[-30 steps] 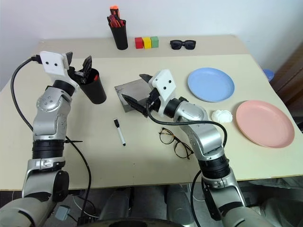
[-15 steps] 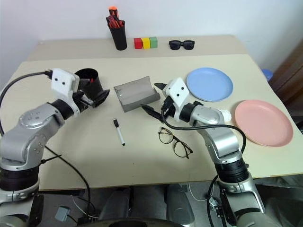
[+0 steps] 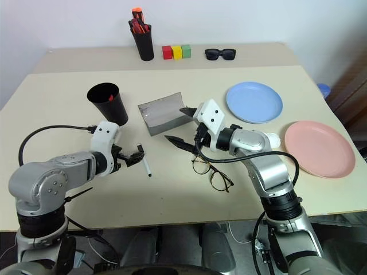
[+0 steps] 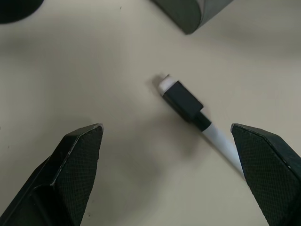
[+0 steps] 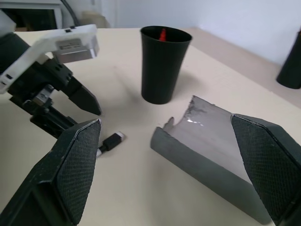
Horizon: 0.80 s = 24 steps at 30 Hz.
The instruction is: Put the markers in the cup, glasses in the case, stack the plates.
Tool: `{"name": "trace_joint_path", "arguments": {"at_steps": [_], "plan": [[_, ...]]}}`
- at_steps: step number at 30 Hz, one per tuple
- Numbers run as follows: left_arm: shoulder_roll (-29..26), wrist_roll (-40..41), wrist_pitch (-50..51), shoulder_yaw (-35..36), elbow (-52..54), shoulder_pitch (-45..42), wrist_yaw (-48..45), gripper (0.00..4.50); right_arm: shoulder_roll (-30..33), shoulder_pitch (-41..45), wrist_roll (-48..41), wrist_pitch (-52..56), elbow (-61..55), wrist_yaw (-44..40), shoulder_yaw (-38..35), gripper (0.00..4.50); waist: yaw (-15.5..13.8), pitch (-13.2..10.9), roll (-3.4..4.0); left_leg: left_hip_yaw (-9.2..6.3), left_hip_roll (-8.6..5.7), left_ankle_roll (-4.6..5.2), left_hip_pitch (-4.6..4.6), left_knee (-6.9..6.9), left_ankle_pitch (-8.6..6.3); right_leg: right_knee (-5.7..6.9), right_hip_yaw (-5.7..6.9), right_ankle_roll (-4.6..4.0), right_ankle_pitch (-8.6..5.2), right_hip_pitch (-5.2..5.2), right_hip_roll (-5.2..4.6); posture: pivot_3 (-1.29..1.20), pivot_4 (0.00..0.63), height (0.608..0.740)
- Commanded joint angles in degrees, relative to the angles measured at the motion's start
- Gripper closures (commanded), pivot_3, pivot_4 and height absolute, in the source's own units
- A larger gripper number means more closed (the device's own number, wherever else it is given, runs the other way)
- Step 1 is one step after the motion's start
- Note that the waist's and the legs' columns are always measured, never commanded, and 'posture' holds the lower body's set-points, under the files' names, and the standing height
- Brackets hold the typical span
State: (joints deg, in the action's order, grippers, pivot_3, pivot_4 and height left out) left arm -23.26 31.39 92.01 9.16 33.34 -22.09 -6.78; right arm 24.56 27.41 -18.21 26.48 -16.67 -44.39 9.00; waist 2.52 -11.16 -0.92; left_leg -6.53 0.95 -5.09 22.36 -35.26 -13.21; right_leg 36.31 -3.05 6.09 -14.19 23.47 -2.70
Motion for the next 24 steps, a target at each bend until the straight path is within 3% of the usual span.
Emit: {"name": "trace_joint_path", "arguments": {"at_steps": [1,9,14,17,21,24], "plan": [[0.5,0.9,0.5,-1.9,-1.4,-1.0,1.7,0.55,-0.7,0.9,-0.1,-1.4,-1.4,0.0,0.3,0.00,-0.1,0.0,0.00,0.00,0.00,0.00,0.00,0.00,0.00,0.00,0.00,0.00,0.00,0.00,0.00,0.00,0.150,0.740],[1.4,0.1,0.5,-5.1,-2.8,-2.5,4.5,4.43,-0.9,-0.4,-0.1,-1.1,-2.8,1.0,1.0,0.00,-0.1,0.0,-0.01,0.00,-0.01,0.00,0.00,0.00,0.00,-0.02,0.00,0.00,0.00,-0.01,-0.01,0.00,0.150,0.740],[-2.4,-1.6,-4.1,-6.9,-0.5,-3.9,1.9,4.48,-0.7,-0.8,-0.3,-0.8,-3.4,1.4,1.2,0.00,0.0,0.0,-0.01,0.00,-0.01,0.00,0.01,0.00,0.00,-0.02,0.00,0.00,0.00,-0.01,-0.01,0.00,0.150,0.740],[-8.2,-1.6,-18.0,-7.8,4.1,-0.9,-6.5,4.48,-0.2,-1.0,-0.7,-0.4,-3.8,1.0,1.1,0.00,0.1,0.0,-0.01,0.00,-0.01,-0.01,0.01,0.03,0.00,-0.03,-0.01,0.00,0.00,0.02,-0.01,0.00,0.150,0.740],[-10.3,2.7,-36.5,2.0,6.4,2.1,-19.8,4.48,-0.3,-1.1,-1.3,-0.3,-3.9,0.3,1.2,0.00,-0.1,0.0,0.00,0.03,0.00,-0.01,0.05,0.08,0.00,-0.07,-0.01,-0.21,-0.11,0.07,-0.04,0.00,0.150,0.740],[-7.8,2.1,-41.7,6.7,1.8,-2.1,-16.8,4.48,-1.5,-0.5,-0.9,-0.7,-3.3,1.1,1.5,0.00,-0.3,0.0,0.00,0.05,0.00,-0.01,0.04,0.01,0.00,-0.10,-0.01,-0.25,-0.12,0.00,-0.05,0.00,0.150,0.740]]}}
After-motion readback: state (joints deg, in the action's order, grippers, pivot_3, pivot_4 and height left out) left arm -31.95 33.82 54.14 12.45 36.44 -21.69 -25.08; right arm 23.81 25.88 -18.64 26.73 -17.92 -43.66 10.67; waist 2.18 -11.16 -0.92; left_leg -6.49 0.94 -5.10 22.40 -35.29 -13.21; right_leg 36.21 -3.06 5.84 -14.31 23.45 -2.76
